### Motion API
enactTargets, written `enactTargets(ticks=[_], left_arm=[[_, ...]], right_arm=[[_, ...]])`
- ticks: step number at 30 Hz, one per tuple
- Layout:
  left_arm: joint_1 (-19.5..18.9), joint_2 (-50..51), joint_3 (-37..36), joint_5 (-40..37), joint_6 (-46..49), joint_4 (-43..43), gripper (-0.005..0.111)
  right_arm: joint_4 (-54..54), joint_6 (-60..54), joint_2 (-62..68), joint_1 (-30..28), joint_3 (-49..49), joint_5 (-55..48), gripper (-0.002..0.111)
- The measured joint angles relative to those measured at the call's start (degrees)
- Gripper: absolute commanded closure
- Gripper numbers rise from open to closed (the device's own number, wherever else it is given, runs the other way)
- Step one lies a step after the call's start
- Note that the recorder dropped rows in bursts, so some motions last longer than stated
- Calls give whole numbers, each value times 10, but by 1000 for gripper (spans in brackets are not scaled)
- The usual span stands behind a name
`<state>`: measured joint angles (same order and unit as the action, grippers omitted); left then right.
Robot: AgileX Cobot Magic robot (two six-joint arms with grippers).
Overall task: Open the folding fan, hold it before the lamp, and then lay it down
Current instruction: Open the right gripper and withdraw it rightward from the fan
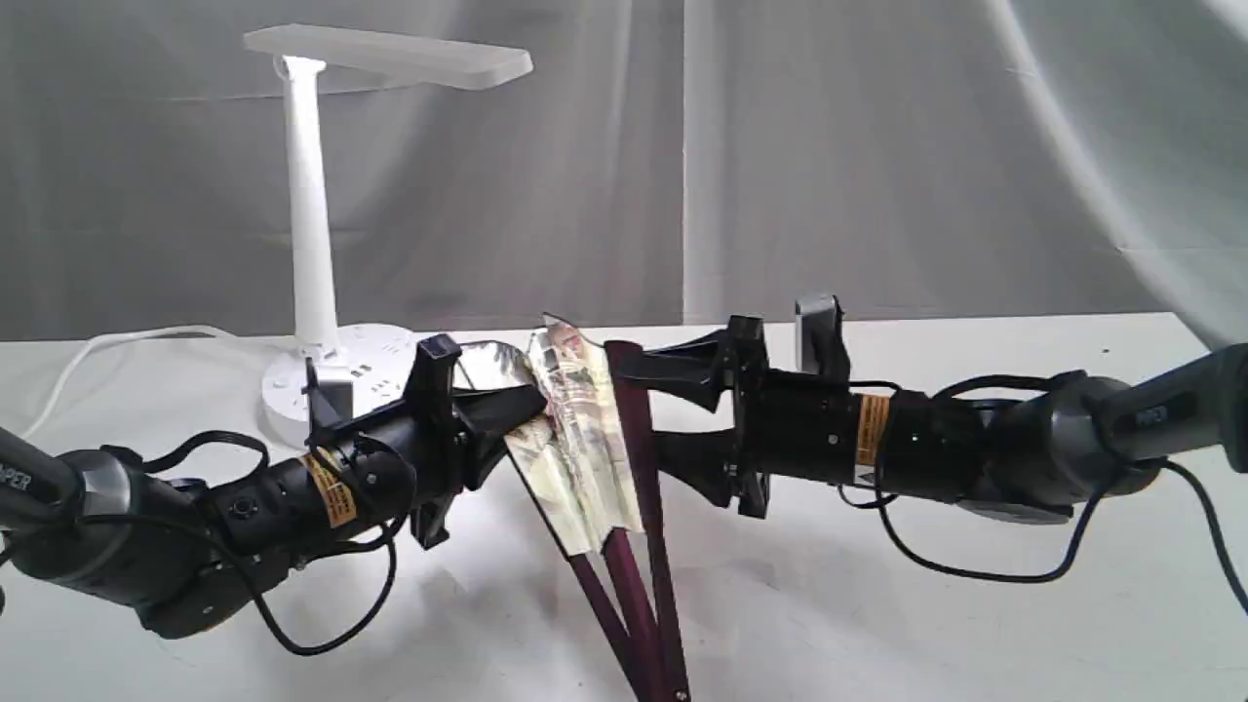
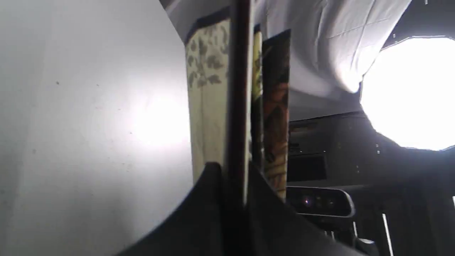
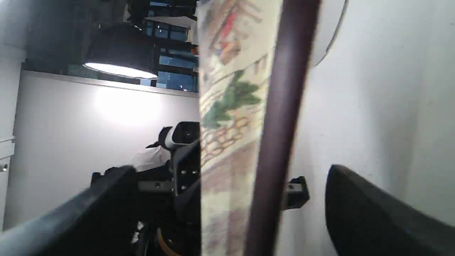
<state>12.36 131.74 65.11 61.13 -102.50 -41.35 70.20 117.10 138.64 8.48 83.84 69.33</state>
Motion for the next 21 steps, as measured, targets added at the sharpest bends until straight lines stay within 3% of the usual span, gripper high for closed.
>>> enactTargets(ticks=[7,14,21], left_arm=[[-19,2,0,53,-30,-26,107],[-53,2,0,72,-84,-83,107],[-56,2,0,74,-106,-118,107]], right_arm=[[63,-80,0,-70,0,1,39],[123,-165,-4,-126,0,0,74],[222,-204,-94,-125,0,-52,91]])
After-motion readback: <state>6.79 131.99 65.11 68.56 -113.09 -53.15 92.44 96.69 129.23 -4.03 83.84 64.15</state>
